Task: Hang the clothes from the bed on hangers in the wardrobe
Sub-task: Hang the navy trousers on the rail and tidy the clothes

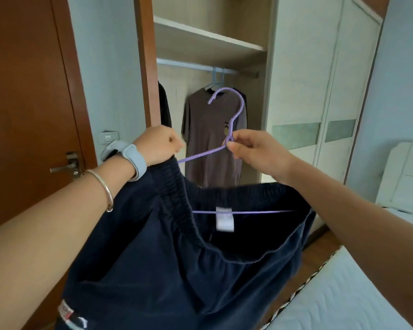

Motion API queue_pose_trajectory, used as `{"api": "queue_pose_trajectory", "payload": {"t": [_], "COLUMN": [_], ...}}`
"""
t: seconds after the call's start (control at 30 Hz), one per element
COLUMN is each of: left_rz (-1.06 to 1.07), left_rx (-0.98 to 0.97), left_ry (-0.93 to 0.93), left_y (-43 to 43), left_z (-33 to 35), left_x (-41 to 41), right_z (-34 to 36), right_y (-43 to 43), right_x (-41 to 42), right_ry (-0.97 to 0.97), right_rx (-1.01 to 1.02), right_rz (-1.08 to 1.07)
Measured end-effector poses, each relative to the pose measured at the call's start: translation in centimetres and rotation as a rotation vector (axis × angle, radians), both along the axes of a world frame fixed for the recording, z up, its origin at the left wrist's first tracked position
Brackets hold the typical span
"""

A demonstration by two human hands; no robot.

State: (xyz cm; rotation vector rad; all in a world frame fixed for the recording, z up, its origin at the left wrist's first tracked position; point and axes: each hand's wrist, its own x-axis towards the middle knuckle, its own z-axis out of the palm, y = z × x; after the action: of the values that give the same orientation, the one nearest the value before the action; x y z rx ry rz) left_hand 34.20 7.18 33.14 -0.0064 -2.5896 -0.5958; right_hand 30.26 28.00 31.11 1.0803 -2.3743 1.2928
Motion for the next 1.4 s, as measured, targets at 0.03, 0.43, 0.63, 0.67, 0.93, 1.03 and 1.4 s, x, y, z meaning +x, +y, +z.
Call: {"api": "queue_pose_trajectory", "payload": {"t": [0.03, 0.43, 0.63, 0.67, 0.93, 1.03, 1.4], "left_rz": [-0.017, -0.283, -0.336, -0.335, -0.43, -0.494, -0.741], "left_rx": [-0.011, 0.069, 0.09, 0.09, 0.08, 0.079, 0.182], "left_ry": [0.041, 0.06, 0.003, 0.002, 0.007, 0.027, 0.049], "left_y": [-0.5, -1.7, -3.4, -3.6, -6.4, -7.5, -7.7], "left_z": [0.1, -2.5, -1.8, -1.7, -2.7, -2.8, -2.3], "left_x": [0.1, -11.9, -18.7, -19.8, -28.6, -30.8, -35.2], "right_z": [-0.1, 0.6, -2.3, -3.1, -5.8, -4.9, -2.7], "right_y": [-1.0, -5.6, -0.2, 0.6, 1.3, -0.7, -3.5], "right_x": [-0.7, -12.7, -19.7, -20.6, -26.4, -27.2, -27.1], "right_ry": [-0.006, -0.018, -0.023, -0.054, 0.146, 0.131, -0.045], "right_rx": [0.01, 0.027, -0.021, 0.008, 0.426, 0.437, 0.224], "right_rz": [-0.011, 0.053, -0.361, -0.405, -0.768, -0.879, -0.966]}}
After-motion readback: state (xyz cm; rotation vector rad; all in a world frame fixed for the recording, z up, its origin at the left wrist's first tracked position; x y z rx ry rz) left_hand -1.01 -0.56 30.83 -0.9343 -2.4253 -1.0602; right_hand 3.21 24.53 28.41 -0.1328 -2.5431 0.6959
